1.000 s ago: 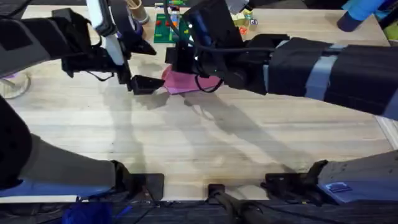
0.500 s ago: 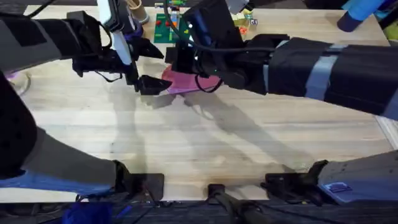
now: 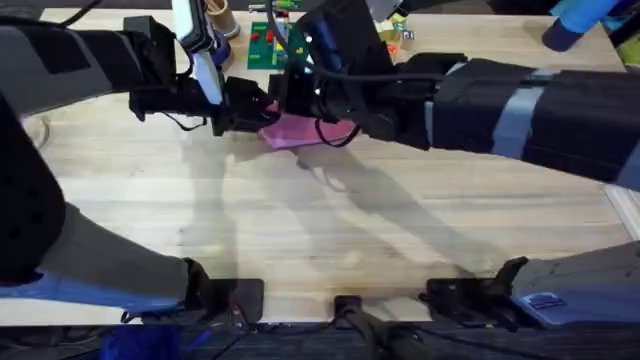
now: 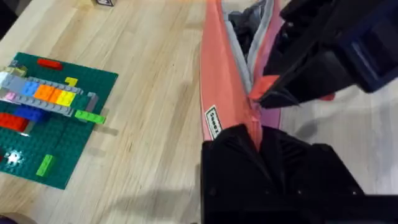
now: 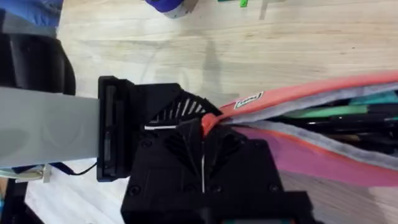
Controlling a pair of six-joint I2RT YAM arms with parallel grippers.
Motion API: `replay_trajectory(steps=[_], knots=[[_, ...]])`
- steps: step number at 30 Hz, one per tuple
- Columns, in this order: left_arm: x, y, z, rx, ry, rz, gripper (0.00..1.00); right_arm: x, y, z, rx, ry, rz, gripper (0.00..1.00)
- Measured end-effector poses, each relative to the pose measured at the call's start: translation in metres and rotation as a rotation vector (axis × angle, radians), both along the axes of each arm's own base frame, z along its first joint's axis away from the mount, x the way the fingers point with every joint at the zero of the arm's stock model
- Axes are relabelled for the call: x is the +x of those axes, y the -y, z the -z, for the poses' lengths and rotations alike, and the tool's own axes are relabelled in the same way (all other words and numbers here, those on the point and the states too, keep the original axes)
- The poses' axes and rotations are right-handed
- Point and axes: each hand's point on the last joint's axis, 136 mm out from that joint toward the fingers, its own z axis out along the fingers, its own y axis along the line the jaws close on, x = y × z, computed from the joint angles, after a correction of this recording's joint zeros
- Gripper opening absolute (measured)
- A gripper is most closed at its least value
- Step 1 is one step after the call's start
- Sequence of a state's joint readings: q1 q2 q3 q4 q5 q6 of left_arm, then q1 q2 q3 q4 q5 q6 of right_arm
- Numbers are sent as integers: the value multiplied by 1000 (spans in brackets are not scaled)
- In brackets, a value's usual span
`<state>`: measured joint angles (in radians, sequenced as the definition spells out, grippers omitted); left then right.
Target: Unzip the bag, pick up the pens from the table one at a time and place them inside, then zip the bag closed.
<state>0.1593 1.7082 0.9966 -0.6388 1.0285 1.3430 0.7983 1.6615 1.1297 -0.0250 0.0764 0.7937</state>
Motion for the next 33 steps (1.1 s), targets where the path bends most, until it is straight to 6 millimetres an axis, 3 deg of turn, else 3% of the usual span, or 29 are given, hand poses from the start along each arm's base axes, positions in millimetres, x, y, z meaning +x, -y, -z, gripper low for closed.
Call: replay_trajectory(steps=[5, 10, 19, 25, 31, 33], knots=[[0, 0, 0, 1, 0, 0, 43, 6, 9, 3, -5, -16, 15, 29], [0, 0, 0, 2, -1, -1, 43, 17, 31, 11, -50, -32, 45, 30], [1, -1, 1, 7, 5, -2, 43, 49, 90, 22, -121, -55, 108, 29], [0, 5, 0, 4, 6, 15, 43, 57, 119, 30, -159, -79, 105, 29], [0, 3, 0, 2, 2, 10, 42, 76, 175, 36, -214, -95, 195, 30], [-1, 6, -1, -5, 5, 18, 42, 79, 184, 36, -209, -100, 206, 29]])
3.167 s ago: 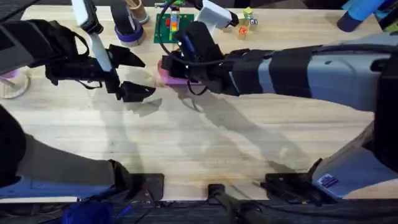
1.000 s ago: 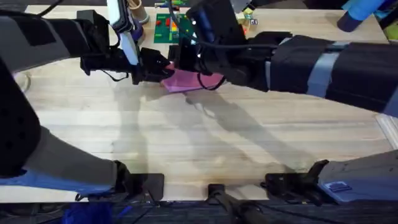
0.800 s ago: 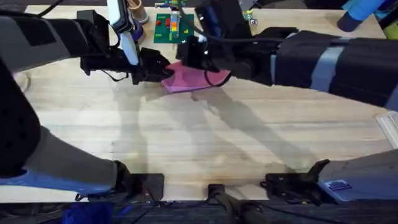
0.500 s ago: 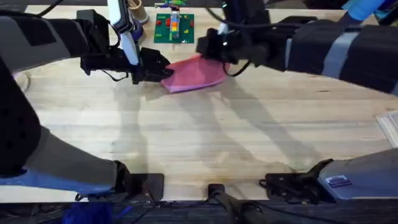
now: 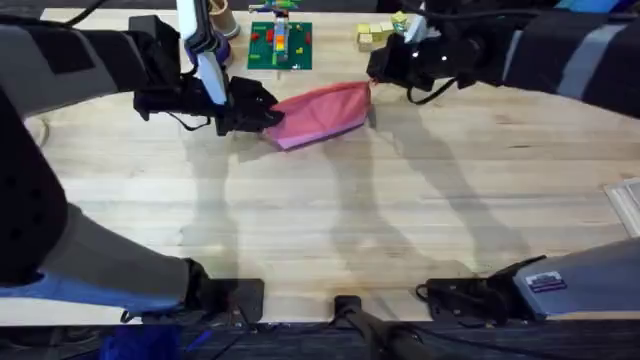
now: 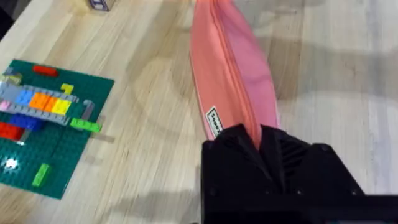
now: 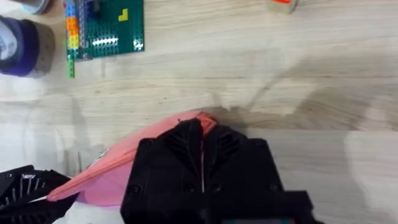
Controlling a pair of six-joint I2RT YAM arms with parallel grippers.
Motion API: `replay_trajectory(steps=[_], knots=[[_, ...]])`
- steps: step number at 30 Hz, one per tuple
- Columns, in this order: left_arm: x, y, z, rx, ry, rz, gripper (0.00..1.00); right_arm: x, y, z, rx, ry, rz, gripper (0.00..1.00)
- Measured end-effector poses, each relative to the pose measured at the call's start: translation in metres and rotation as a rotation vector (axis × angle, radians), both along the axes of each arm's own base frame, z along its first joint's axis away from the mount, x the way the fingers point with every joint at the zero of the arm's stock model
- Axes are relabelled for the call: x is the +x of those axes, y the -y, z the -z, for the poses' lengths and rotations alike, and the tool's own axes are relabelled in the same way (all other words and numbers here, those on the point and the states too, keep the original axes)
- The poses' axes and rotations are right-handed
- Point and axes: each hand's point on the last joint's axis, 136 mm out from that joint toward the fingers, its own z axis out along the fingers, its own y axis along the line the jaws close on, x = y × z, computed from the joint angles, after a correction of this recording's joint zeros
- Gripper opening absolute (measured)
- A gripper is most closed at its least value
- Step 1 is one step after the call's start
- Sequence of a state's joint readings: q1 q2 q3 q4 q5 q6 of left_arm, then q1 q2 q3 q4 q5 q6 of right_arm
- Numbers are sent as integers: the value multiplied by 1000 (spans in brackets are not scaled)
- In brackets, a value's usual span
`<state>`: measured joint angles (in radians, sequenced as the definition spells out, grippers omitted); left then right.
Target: Unzip the bag, pick up the pens from the table one at a time and place them inside, then zip the bag closed.
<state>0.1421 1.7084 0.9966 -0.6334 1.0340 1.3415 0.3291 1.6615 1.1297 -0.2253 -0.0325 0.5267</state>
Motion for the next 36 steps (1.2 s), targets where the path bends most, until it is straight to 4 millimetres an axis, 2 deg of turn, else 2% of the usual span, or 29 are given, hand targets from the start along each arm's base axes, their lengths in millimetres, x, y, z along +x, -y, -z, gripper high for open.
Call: replay_trajectory(steps=[10, 16, 19, 24, 25, 28, 31, 32, 36], knots=[[-1, 4, -2, -14, 2, 11, 42, -7, 21, 11, 24, -81, 15, 29], [-1, 5, -2, -17, 1, 13, 42, -4, 22, 47, 8, -162, 20, 31], [-1, 6, 0, -18, -2, 15, 43, 2, 19, 59, 14, -171, 14, 31], [0, 6, 1, -18, -3, 15, 42, 8, 17, 55, 23, -143, 12, 34], [0, 6, 1, -18, -3, 15, 42, 8, 17, 54, 22, -139, 13, 104], [-1, 3, 2, -15, -14, 7, 42, 13, 40, 51, -62, -110, 50, 546], [0, -1, 2, -13, -15, -5, 42, 8, 59, 43, -135, -103, 61, 947], [0, -1, 2, -12, -15, -6, 42, 4, 61, 36, -156, -97, 50, 984], [0, -2, 2, -12, -15, -7, 42, -18, 51, 1, -215, -54, -38, 996]])
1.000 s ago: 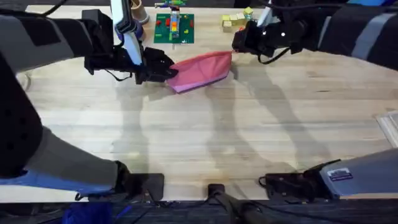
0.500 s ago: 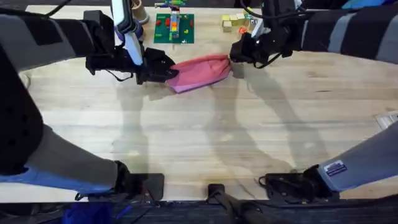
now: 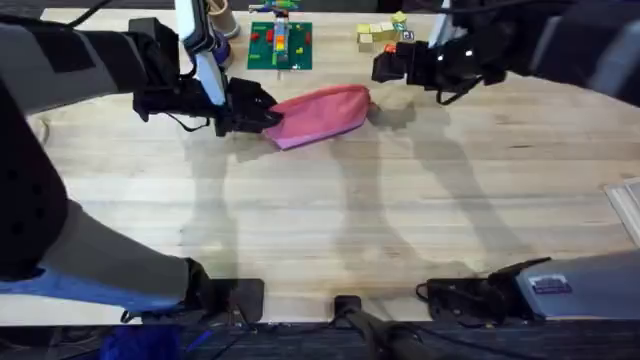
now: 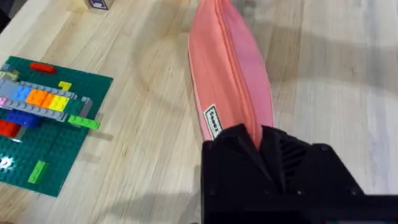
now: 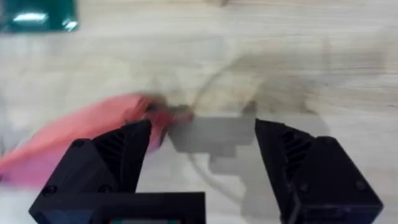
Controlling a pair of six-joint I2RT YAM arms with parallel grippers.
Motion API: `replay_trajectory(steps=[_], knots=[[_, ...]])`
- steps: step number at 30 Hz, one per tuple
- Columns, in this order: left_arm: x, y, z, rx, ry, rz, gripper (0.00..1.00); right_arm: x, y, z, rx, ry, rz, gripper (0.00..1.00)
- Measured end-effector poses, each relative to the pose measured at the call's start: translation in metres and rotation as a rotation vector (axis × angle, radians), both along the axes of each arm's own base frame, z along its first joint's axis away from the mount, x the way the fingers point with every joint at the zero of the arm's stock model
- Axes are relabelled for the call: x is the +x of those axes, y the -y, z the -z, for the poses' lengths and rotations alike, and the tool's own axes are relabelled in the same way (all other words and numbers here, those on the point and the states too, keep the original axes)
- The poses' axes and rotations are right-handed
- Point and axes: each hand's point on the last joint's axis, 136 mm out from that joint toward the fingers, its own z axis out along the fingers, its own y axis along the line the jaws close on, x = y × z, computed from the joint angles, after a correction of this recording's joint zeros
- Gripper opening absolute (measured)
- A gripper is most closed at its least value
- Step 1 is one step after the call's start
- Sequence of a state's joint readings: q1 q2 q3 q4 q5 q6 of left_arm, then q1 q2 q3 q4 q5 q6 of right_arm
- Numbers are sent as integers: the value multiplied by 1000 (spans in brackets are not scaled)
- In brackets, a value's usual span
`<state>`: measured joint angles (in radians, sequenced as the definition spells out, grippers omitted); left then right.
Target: Unzip the bag, pick up the pens from the table one at a time and place them inside, then zip the bag closed.
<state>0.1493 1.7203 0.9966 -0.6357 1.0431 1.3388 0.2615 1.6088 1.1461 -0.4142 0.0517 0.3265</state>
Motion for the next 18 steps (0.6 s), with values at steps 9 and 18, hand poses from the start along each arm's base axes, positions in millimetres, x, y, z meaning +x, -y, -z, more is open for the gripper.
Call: replay_trajectory(steps=[9, 18], knots=[[0, -1, 0, 1, 2, -2, 520, -35, -3, -55, -31, 73, -84, 997], [1, -2, 0, -1, -4, -9, 993, -40, -2, -73, -56, 125, -127, 996]])
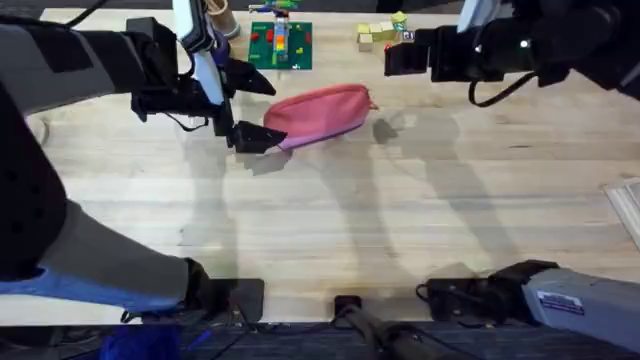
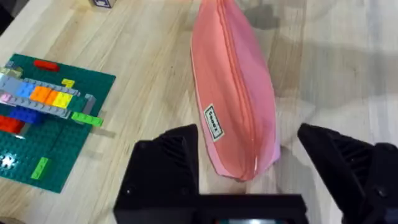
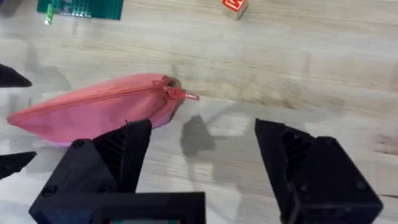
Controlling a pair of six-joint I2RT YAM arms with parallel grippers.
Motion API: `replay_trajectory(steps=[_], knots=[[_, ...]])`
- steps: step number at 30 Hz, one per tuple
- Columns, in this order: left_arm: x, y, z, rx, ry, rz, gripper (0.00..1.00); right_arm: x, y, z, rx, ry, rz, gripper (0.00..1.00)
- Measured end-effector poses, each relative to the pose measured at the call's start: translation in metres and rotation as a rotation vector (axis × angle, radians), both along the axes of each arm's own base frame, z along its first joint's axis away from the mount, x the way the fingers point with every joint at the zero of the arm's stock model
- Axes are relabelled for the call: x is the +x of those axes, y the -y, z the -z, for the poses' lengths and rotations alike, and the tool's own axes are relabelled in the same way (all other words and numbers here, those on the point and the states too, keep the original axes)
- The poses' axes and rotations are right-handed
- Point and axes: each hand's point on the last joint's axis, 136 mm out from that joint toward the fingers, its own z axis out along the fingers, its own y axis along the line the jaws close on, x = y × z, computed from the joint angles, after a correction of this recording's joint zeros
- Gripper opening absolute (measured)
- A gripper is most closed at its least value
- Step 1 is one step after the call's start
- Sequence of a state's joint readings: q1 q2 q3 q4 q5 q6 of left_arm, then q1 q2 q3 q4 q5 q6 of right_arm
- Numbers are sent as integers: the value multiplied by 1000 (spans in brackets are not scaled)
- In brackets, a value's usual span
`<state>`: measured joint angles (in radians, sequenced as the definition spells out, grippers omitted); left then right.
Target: Unzip the bag, pick up the pens from the table one at a time and place them inside, then zip the bag closed.
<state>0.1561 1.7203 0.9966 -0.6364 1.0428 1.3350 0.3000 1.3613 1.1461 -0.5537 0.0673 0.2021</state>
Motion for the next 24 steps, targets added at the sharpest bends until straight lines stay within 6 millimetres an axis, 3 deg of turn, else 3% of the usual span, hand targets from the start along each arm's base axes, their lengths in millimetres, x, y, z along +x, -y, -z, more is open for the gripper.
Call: replay_trajectory(steps=[7, 15, 24], knots=[[-14, -12, -2, 63, -80, -35, 995, 0, 0, 0, -24, 6, -28, 997], [-18, -40, -67, 216, 79, -179, 996, -1, 17, -5, -96, 28, 25, 996], [-56, -62, -116, 299, 46, -457, 995, -17, 32, -42, -113, 121, 67, 996]])
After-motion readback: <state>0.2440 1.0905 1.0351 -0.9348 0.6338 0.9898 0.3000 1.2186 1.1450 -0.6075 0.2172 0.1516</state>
